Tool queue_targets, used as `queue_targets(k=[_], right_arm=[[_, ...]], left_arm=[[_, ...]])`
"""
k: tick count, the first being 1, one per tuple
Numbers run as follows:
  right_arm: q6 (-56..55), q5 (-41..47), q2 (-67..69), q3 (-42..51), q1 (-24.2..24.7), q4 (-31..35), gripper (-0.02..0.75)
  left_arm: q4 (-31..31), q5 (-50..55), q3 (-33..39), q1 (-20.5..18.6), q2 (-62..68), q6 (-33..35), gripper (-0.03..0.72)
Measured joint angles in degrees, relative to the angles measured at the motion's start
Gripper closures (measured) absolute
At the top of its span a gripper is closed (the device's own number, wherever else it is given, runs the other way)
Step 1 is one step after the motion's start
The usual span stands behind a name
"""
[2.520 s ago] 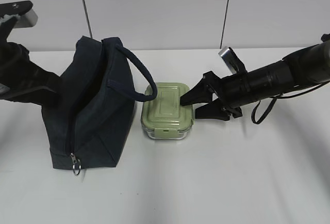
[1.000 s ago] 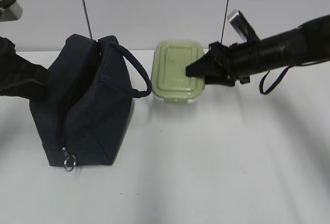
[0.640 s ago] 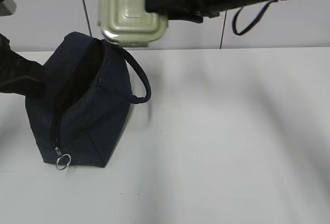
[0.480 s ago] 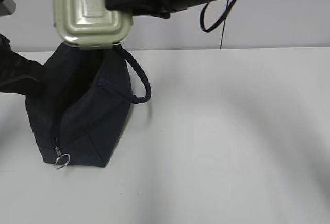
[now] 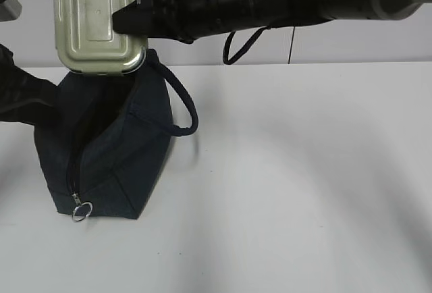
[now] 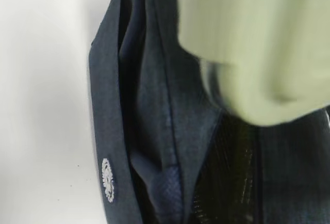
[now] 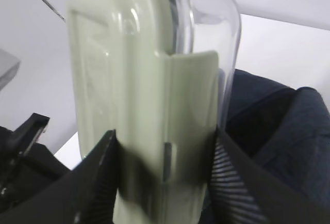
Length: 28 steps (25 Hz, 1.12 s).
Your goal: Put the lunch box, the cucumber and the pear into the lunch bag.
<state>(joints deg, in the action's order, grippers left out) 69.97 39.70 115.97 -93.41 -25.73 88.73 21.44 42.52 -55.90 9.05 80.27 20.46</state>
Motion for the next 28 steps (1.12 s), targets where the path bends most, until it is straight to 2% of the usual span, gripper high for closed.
queue_targets(k=[8,11,16,18,28], right_arm=[[1.3,-0.8,4.2,0.0,0.0,0.6,0.379],[-1.5,-0.3,4.4,0.0,0.0,-6.9,0.379],[-10.6,2.1,4.4,-0.2,-0.1,-24.6,0.379],[-14.0,3.2,4.5,-0.2,-0.1,-29.8,0.379],[-25.9,5.1,4.5,-0.9,-1.2,-40.3,0.379]], left_arm=[[0.0,0.0,0.0,0.0,0.0,0.0,0.703],[0.0,0.0,0.0,0.0,0.0,0.0,0.703],[0.0,-0.5,0.0,0.0,-0.5,0.0,0.703],[0.2,-1.0,0.0,0.0,-1.1,0.0,0.703],[2.2,-1.2,0.0,0.0,-1.6,0.0,0.703]])
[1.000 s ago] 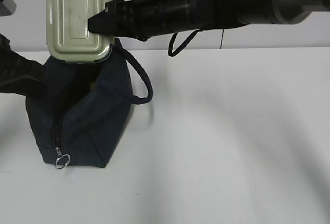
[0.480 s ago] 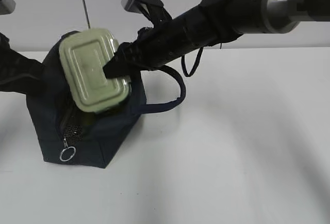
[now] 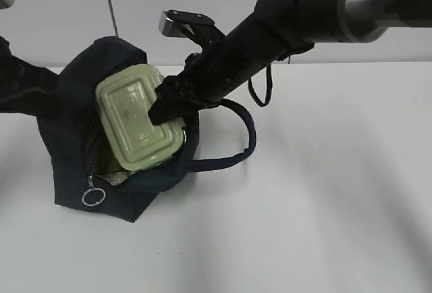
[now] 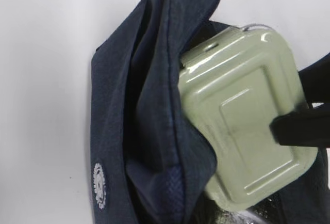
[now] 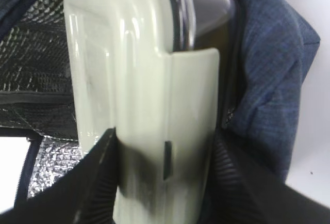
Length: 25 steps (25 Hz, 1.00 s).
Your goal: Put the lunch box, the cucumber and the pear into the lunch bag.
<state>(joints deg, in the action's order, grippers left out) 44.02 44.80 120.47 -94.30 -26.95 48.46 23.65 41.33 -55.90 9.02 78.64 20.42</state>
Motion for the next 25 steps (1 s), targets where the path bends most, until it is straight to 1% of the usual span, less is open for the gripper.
queue_targets(k=[3,7,11,17,20,25], right_arm=[[-1.3,0.7,0.0,0.0,0.0,-0.8,0.379],[-1.4,1.1,0.2,-0.6,-0.5,0.0,0.379],[-1.4,2.6,1.5,-3.2,-2.3,2.0,0.373],[-1.4,4.2,2.1,-7.0,-4.6,3.4,0.297],[-1.2,4.6,2.1,-7.4,-4.7,5.2,0.29],[-1.2,6.4,2.1,-7.7,-4.7,5.7,0.288]], left_arm=[[0.7,0.0,0.0,0.4,0.0,0.0,0.703],[0.7,-0.1,0.0,3.1,0.0,0.0,0.703],[0.6,-0.2,0.0,5.3,0.0,0.0,0.703],[0.3,0.2,0.0,5.5,0.0,0.0,0.703],[0.5,0.9,0.1,5.5,0.0,-0.2,0.704],[0.7,1.1,0.1,5.5,0.0,-0.2,0.704]])
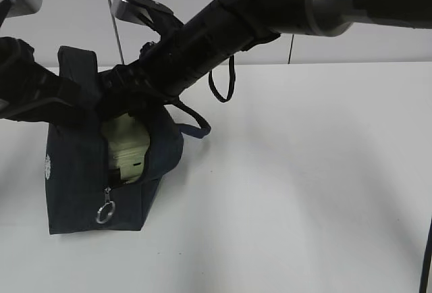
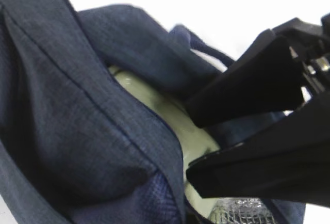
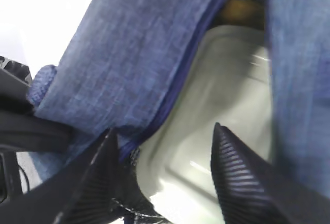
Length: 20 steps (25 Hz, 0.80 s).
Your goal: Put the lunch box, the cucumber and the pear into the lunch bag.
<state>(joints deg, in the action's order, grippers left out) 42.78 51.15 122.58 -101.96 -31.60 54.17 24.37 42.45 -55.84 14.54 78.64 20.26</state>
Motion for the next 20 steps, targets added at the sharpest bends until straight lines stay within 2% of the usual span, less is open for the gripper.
queue_targets(k=[6,13,20], right_arm=[[-0.1,0.5,-1.8,-0.4,1.1,-2.2,0.288],[-2.6,0.9,-3.5,-3.4,6.2,-4.4,0.288],[-2.7,1.7,-1.9,-3.6,5.5,-4.6,0.288]], left_arm=[[-0.4,0.0,0.0,0.0,0.0,0.0,0.704],[-1.0,0.0,0.0,0.0,0.0,0.0,0.704],[-1.2,0.0,0.0,0.0,0.0,0.0,0.704]])
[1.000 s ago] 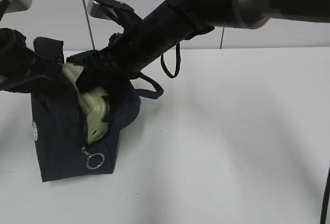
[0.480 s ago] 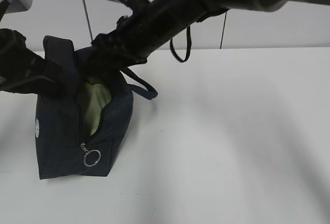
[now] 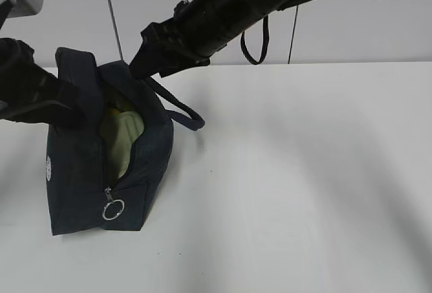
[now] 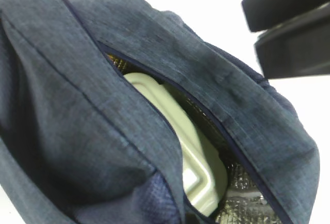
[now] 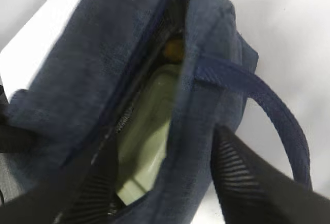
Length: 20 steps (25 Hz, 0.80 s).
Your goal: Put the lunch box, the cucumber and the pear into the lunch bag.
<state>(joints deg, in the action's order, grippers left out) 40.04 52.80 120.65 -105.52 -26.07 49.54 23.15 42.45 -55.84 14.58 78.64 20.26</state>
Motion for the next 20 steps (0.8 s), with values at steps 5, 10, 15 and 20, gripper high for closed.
queue_targets(k=[5,10,15,20], right_arm=[[-0.1,0.2,3.6,0.0,-0.2,-0.2,0.29],[-0.1,0.8,4.5,0.0,-0.5,-0.2,0.479],[-0.2,0.8,4.5,-0.8,-0.3,-0.3,0.724],[-2.0,2.9,3.2,-0.8,1.6,0.2,0.73]], left_arm=[[0.0,0.0,0.0,0.0,0.0,0.0,0.704],[0.0,0.0,0.0,0.0,0.0,0.0,0.704],[-0.2,0.0,0.0,0.0,0.0,0.0,0.704],[0.0,-0.3,-0.1,0.0,1.0,0.0,0.704]])
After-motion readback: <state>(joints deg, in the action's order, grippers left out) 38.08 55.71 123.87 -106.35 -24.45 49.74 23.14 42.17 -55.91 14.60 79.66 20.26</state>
